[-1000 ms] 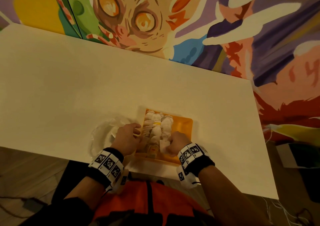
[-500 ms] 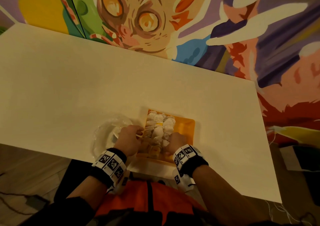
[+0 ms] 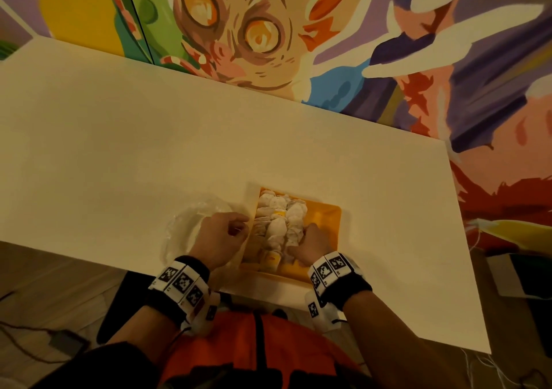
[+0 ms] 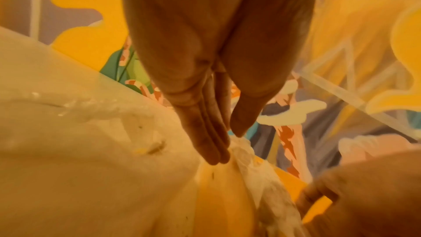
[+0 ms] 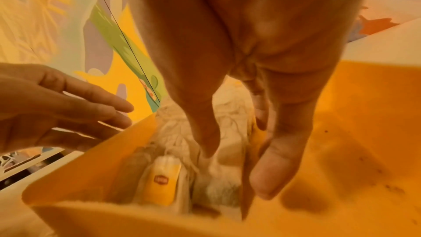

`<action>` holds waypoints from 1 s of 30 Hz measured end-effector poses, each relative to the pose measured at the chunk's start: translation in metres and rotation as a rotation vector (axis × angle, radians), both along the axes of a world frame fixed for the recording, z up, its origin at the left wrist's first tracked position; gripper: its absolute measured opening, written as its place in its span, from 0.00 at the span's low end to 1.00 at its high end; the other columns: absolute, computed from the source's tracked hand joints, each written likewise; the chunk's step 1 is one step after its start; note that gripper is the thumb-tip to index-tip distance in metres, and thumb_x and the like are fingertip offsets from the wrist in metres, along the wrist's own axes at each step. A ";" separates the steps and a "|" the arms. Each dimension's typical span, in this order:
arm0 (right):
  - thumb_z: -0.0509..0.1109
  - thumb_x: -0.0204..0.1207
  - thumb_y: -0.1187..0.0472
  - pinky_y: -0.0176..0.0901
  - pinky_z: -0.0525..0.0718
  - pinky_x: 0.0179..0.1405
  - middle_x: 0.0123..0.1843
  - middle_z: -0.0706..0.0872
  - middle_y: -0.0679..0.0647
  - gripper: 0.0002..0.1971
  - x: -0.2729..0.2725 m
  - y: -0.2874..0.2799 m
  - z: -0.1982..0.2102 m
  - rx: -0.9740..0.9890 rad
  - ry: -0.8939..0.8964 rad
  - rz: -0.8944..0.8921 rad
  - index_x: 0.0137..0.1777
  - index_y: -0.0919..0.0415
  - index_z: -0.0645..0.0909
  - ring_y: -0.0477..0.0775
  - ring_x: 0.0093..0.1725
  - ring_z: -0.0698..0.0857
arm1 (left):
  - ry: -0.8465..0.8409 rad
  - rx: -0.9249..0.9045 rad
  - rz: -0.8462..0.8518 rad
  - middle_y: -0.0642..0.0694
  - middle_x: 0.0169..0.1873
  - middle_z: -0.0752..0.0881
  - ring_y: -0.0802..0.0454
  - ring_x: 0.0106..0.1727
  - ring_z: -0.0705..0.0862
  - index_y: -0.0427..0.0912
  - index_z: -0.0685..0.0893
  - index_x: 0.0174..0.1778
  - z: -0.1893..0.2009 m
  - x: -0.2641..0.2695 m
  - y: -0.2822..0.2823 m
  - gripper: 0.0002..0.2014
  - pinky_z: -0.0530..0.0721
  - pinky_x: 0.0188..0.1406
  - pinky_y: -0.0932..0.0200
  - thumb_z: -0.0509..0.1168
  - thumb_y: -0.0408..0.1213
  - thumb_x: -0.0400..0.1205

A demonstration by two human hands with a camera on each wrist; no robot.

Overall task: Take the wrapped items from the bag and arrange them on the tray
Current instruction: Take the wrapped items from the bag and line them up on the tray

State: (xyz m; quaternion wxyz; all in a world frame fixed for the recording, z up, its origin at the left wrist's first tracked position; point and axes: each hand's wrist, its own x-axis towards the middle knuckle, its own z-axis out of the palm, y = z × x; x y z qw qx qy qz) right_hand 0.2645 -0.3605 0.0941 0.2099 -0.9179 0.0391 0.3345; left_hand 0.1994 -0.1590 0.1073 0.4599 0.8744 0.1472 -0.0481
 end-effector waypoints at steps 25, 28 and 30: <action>0.74 0.75 0.59 0.48 0.80 0.41 0.61 0.81 0.68 0.43 -0.052 0.154 0.045 0.137 0.041 0.366 0.80 0.63 0.48 0.67 0.56 0.85 | 0.366 0.155 -0.047 0.38 0.62 0.83 0.40 0.62 0.81 0.41 0.65 0.77 -0.030 -0.044 0.081 0.40 0.76 0.51 0.59 0.76 0.39 0.70; 0.72 0.76 0.64 0.49 0.79 0.42 0.60 0.82 0.68 0.37 -0.046 0.161 0.045 0.063 -0.030 0.435 0.78 0.63 0.54 0.68 0.55 0.85 | 0.308 0.153 0.013 0.39 0.70 0.76 0.39 0.70 0.74 0.40 0.65 0.78 -0.028 -0.046 0.082 0.43 0.74 0.63 0.55 0.77 0.37 0.68; 0.69 0.77 0.66 0.48 0.77 0.42 0.61 0.81 0.67 0.28 -0.039 0.162 0.047 0.058 -0.060 0.462 0.75 0.64 0.61 0.67 0.57 0.84 | 0.263 0.156 0.015 0.38 0.72 0.71 0.38 0.73 0.68 0.37 0.64 0.78 -0.023 -0.044 0.082 0.43 0.71 0.66 0.54 0.77 0.36 0.69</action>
